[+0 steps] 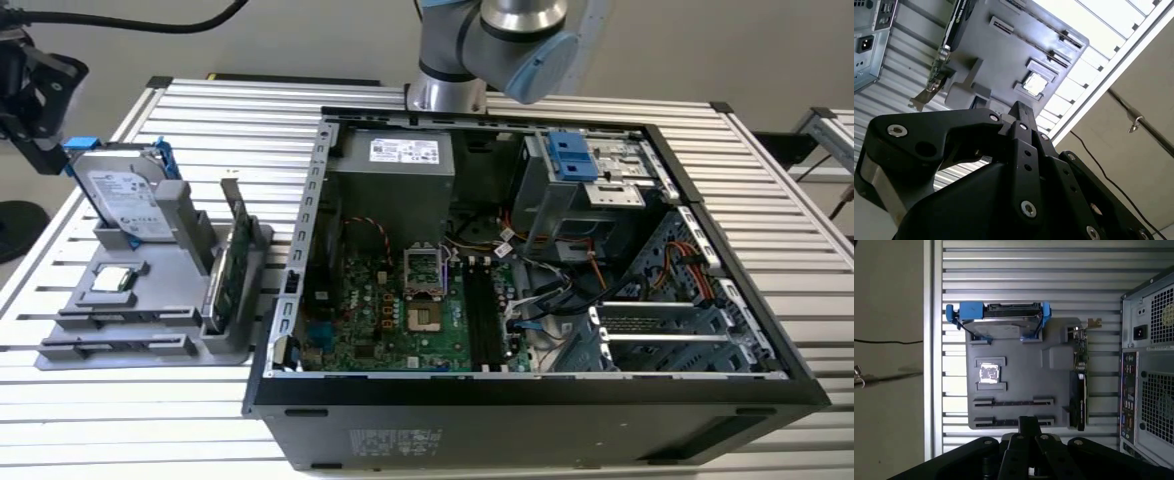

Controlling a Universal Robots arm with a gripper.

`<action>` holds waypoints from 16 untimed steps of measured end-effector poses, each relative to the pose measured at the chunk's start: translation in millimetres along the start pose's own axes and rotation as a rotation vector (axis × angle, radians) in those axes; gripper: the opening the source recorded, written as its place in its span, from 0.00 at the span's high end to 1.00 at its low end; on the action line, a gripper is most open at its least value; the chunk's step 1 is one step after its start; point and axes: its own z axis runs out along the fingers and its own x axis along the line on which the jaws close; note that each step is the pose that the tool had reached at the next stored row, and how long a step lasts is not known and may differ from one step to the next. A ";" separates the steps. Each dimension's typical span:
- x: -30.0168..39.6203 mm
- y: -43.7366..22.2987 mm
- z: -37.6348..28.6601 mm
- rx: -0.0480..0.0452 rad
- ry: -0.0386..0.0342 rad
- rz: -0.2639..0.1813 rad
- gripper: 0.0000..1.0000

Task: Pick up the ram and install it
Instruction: 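Reach for the ram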

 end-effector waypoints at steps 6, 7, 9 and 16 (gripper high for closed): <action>-0.1 -5.5 -0.2 0.0000 -0.0001 0.000 1.00; -0.1 -6.4 -0.2 0.0000 0.0000 0.000 1.00; -0.1 -8.2 -0.3 -0.0001 -0.0001 0.000 1.00; -0.2 -13.9 -0.5 -0.0001 -0.0001 0.000 1.00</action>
